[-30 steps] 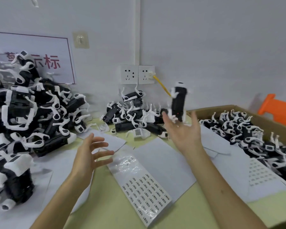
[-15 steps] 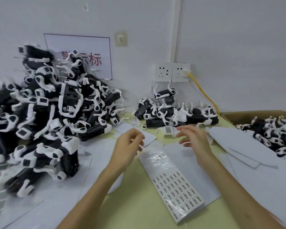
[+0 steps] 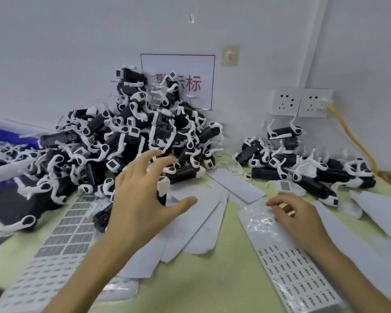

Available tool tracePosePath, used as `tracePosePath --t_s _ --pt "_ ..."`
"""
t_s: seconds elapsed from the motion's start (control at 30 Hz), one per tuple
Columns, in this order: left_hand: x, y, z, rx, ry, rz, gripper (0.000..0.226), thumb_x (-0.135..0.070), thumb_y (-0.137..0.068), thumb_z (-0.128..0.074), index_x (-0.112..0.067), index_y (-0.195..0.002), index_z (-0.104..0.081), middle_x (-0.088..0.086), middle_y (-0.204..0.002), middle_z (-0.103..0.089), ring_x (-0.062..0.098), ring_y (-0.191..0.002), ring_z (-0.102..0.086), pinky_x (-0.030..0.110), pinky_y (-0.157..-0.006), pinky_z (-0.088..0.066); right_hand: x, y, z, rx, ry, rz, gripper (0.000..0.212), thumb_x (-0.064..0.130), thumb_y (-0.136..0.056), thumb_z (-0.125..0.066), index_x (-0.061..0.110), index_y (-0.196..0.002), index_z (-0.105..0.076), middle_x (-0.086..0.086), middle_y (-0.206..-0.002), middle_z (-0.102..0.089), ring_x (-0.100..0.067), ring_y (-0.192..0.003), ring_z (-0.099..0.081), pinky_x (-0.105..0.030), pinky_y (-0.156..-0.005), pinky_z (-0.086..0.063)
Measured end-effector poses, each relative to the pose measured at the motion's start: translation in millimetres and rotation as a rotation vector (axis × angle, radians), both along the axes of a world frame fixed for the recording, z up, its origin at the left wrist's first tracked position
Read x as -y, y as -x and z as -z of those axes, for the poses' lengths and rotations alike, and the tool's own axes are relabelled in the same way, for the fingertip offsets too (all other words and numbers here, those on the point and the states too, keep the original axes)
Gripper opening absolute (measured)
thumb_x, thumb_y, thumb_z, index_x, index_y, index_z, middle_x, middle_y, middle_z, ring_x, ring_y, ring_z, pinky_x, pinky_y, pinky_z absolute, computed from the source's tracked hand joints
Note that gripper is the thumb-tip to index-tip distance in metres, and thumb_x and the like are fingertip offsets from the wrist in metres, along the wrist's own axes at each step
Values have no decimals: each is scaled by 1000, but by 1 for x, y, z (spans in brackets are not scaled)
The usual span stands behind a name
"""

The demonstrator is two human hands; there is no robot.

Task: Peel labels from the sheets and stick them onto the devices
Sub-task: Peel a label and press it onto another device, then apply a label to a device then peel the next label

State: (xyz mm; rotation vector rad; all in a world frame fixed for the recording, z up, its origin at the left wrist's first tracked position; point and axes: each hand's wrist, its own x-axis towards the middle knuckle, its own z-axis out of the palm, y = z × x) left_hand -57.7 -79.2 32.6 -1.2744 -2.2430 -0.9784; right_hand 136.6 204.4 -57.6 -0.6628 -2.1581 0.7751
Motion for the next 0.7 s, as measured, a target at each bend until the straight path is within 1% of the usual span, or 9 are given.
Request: tracePosePath --t_s 0.1,0.17,0.23,0.33,0.4,0.47,0.57,0.63,0.7 --pt "59 21 21 87 52 -184 110 -90 -53 -64 -42 -150 -42 -1 -163 -28 32 -148 -35 64 -114 -37 0 1 -1 -11 23 10 29 5 -90 -70 33 -83 -74 27 -92 -69 -1 -78 -64 -8 -67 -44" --pt "76 39 34 203 174 -251 127 -97 -47 -68 -44 -157 -31 -4 -169 -15 34 -152 -29 63 -116 -37 1 1 0 5 34 10 28 6 -91 -70 33 -81 -74 26 -90 -69 -1 -77 -64 -11 -66 -45" --pt "70 53 44 320 241 -231 134 -94 -45 -69 -44 -161 -23 -4 -170 -12 31 -153 -28 58 -117 -38 2 2 1 34 55 9 29 9 -91 -70 35 -79 -74 26 -89 -69 -1 -77 -64 -15 -65 -42" --pt "27 69 56 310 239 -165 132 -91 -49 -68 -37 -162 -25 1 -160 -33 28 -139 -43 49 -111 -45 3 4 4 78 83 5 31 10 -92 -68 36 -77 -74 27 -87 -70 -2 -77 -62 -23 -66 -43" --pt "-15 70 59 265 242 -154 130 -86 -56 -75 -37 -163 -20 3 -153 -41 28 -132 -48 50 -105 -50 2 4 5 102 97 8 31 10 -92 -68 35 -76 -74 27 -86 -70 -3 -76 -61 -23 -67 -43" --pt "-55 63 57 167 276 -198 124 -85 -61 -76 -38 -161 -19 4 -148 -44 31 -129 -52 49 -96 -54 1 4 5 109 107 7 31 10 -92 -68 36 -76 -74 26 -85 -71 -4 -76 -61 -23 -66 -43" --pt "-96 51 45 10 342 -242 113 -84 -66 -72 -32 -156 -26 4 -143 -50 35 -128 -52 47 -87 -53 1 4 5 109 109 -1 31 11 -92 -68 37 -76 -74 24 -85 -71 -3 -76 -61 -23 -67 -43" --pt "-111 48 36 -57 362 -207 102 -72 -75 -76 -29 -154 -30 3 -138 -54 32 -123 -56 43 -80 -51 2 4 5 115 112 -6 33 11 -92 -67 37 -75 -74 24 -85 -72 -3 -76 -61 -22 -67 -43" --pt "-117 49 27 -43 354 -158 91 -58 -82 -78 -28 -155 -31 3 -130 -57 29 -117 -60 40 -76 -49 3 3 3 117 123 -11 33 12 -92 -66 40 -77 -74 22 -85 -73 -4 -76 -62 -23 -68 -44"
